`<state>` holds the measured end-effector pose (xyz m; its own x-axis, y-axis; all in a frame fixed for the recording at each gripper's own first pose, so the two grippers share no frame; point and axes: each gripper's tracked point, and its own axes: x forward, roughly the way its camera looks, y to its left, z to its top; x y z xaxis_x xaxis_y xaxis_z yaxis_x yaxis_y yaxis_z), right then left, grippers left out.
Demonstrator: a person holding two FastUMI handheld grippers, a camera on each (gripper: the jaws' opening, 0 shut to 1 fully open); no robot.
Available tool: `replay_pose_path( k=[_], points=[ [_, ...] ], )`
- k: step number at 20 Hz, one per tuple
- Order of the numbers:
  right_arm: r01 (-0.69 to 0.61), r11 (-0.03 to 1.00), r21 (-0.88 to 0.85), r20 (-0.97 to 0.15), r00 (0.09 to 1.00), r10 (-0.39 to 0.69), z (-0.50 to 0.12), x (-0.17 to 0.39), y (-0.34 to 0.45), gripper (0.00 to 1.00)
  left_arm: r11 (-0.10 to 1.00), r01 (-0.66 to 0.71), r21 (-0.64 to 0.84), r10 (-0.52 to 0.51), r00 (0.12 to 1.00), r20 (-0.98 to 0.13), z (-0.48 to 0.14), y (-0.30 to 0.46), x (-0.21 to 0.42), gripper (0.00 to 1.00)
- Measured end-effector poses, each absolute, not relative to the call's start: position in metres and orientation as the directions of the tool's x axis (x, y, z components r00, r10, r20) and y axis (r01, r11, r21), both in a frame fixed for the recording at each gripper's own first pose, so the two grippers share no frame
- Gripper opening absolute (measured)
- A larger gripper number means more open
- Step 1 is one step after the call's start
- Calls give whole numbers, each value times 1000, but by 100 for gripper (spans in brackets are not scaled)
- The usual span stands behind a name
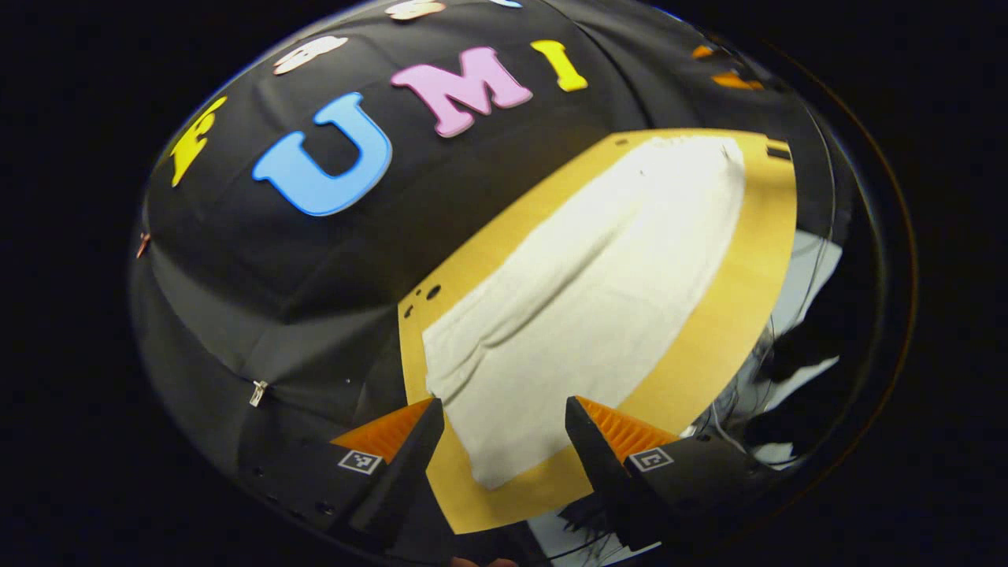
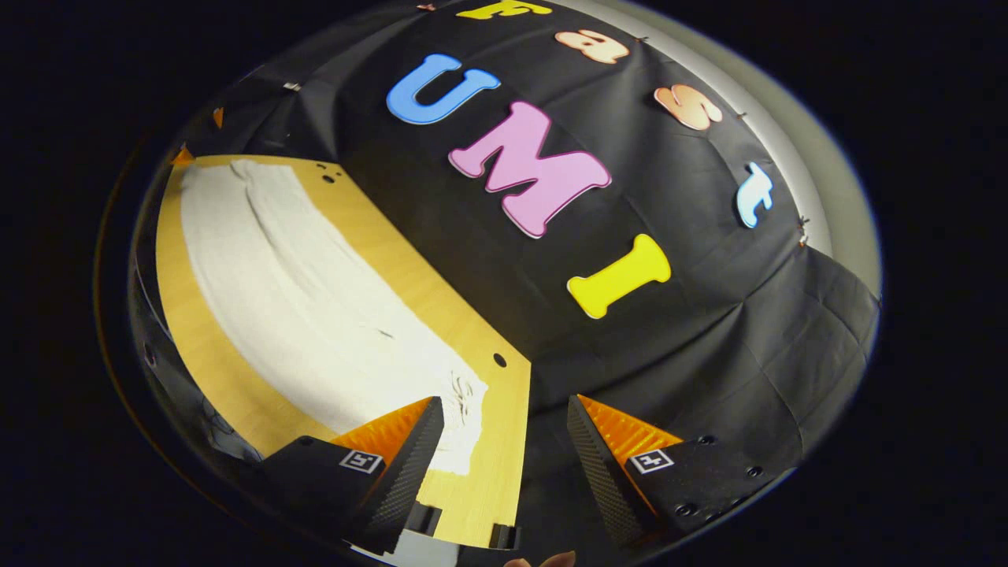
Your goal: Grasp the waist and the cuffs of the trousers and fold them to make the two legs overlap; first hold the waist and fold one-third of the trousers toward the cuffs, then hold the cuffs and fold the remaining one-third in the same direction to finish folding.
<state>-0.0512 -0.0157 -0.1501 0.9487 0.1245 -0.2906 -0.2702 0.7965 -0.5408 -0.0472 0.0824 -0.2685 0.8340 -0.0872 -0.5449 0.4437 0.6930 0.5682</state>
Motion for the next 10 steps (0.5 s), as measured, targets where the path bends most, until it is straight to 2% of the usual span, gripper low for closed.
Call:
replay_pose_path(
  k=[5, 10],
  points=[
    [-322, 766, -556, -373, 921, 115, -188, -61, -22, 97, 519, 624, 583, -49, 703, -709, -350, 110, -47, 97],
    [-332, 774, -540, -405, 908, 107, -203, -66, -29, 97, 458, 665, 590, -41, 678, -734, -356, 115, -12, 94]
  ],
)
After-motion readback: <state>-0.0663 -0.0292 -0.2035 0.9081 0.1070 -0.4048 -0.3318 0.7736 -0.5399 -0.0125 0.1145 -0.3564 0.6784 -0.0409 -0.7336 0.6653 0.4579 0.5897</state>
